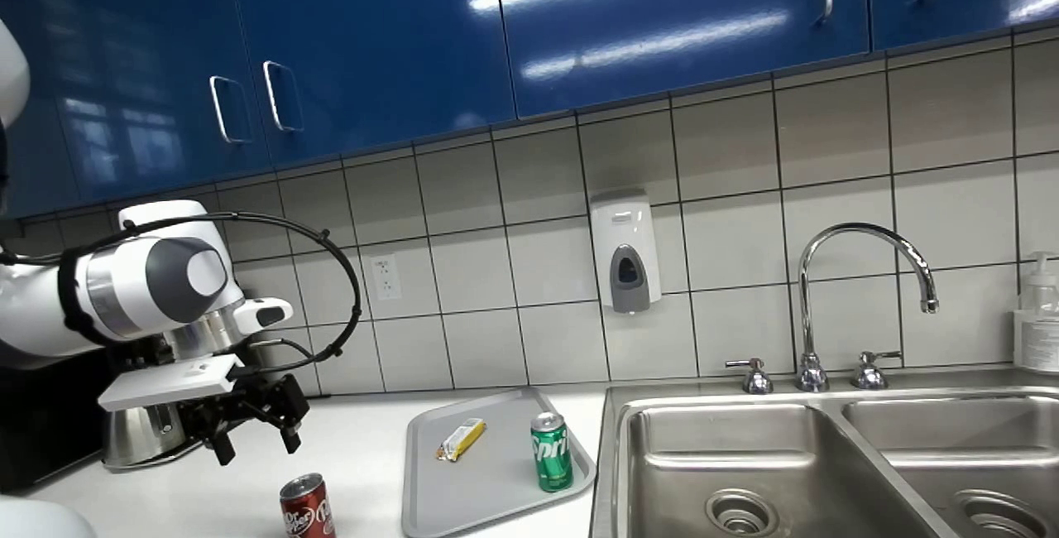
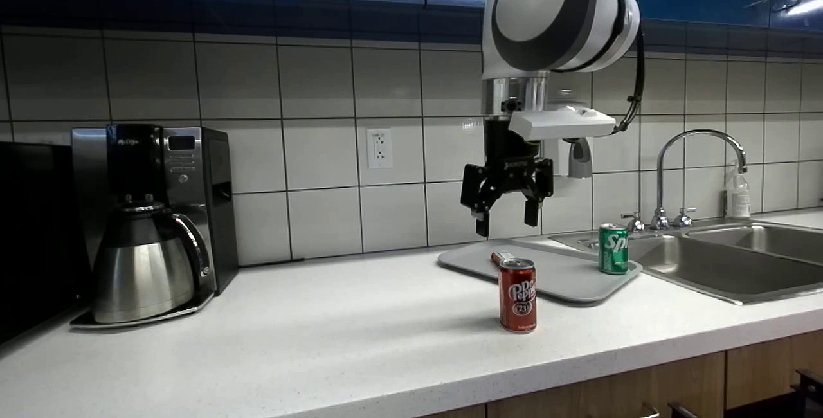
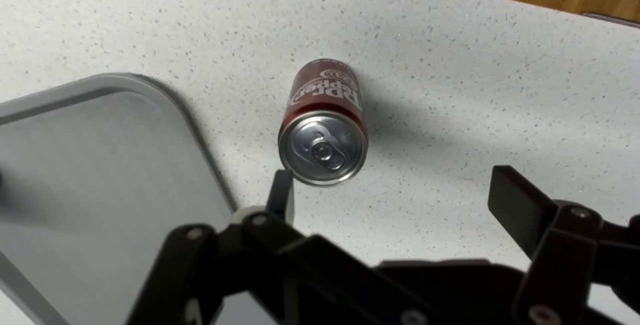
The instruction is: Put the red and green can on the grey tray
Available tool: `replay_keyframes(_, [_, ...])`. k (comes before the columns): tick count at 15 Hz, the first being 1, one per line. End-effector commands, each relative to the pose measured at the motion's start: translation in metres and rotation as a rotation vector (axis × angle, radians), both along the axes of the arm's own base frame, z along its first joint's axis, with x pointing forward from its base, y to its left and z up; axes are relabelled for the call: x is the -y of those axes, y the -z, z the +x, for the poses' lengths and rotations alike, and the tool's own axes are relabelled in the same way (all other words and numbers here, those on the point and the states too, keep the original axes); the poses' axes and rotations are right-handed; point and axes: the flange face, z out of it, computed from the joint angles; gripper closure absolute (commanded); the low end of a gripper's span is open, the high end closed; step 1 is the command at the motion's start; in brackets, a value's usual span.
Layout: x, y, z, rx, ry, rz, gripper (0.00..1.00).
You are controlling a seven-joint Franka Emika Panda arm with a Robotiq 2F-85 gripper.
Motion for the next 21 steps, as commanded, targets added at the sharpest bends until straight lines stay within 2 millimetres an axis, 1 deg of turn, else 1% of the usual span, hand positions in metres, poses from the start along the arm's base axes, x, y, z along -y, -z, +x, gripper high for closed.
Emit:
replay_keyframes(1, [0.009, 0.01, -0.004, -0.008, 0.023, -0.022, 0.0])
replay_keyframes(8, [0.019, 0.03, -0.006, -0.031, 0.03, -0.029, 0.0])
replay_keyframes(21, [0.024, 0.065, 0.008, -0.048, 0.041, -0.037, 0.0])
